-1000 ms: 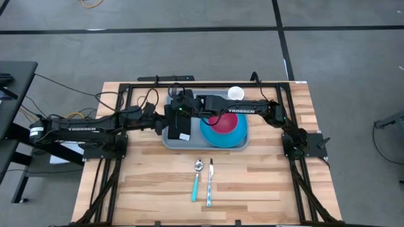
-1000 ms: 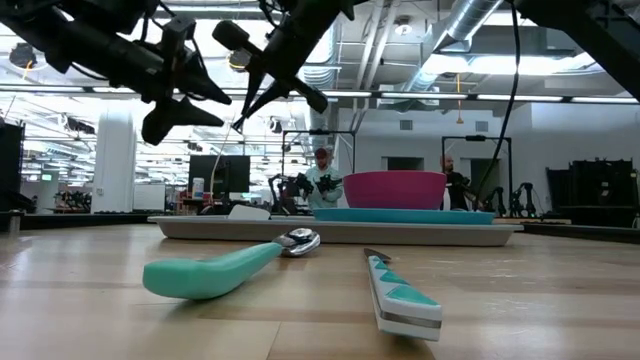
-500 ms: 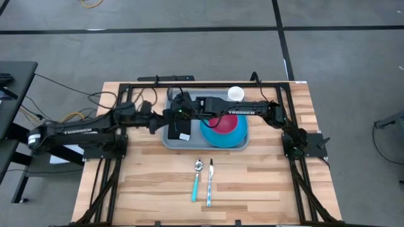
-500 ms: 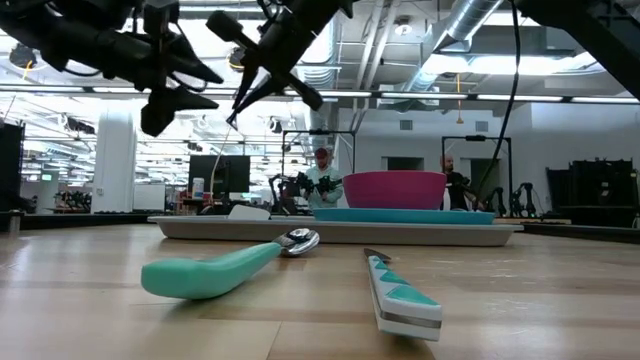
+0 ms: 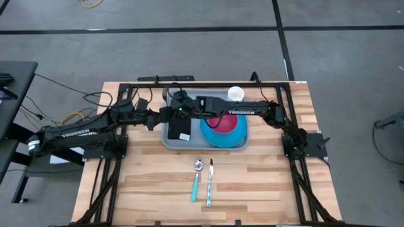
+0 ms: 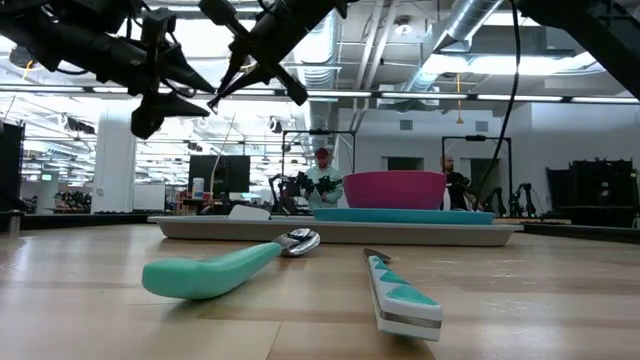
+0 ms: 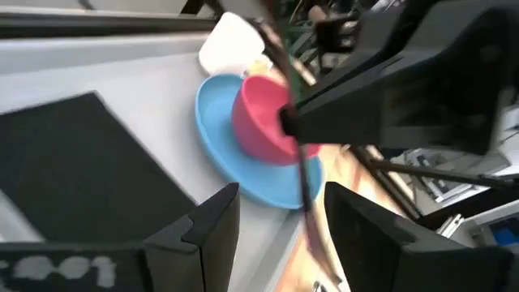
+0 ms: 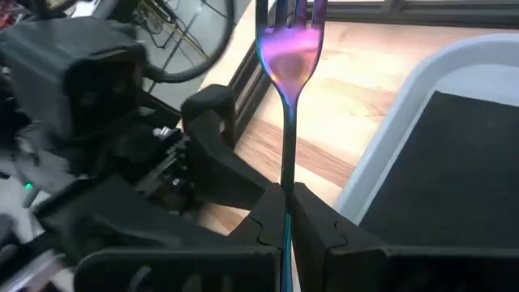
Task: Set up tray
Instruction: Put the blue fork on top of the black napkin
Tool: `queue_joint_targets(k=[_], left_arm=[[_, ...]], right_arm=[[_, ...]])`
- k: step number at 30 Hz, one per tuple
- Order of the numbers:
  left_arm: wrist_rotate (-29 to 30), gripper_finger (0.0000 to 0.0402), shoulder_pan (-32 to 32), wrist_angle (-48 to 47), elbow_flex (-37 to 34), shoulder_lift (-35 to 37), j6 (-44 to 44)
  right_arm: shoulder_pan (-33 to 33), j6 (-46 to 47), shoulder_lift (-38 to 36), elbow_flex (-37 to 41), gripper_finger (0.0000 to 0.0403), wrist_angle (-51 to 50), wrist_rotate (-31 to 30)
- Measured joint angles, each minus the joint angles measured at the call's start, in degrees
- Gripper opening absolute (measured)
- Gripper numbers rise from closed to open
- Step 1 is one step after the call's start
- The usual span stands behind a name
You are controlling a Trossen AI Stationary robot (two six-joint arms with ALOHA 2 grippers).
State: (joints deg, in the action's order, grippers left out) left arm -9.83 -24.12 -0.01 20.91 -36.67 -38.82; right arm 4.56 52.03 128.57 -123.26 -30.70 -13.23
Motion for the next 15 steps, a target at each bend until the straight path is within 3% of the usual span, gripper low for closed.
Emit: queue_joint_targets(k=[12, 15], left_arm=[[-0.9, 0.0168, 0.0, 5.0, 0.0, -2.6, -1.5], [-0.9, 0.0151, 0.0, 5.3, 0.0, -2.8, -2.1]], right_arm=[[0.0, 0.0, 0.0, 0.0, 0.0, 4.7, 0.0], [0.0, 0.0, 0.0, 0.0, 0.0, 4.6, -0.1]])
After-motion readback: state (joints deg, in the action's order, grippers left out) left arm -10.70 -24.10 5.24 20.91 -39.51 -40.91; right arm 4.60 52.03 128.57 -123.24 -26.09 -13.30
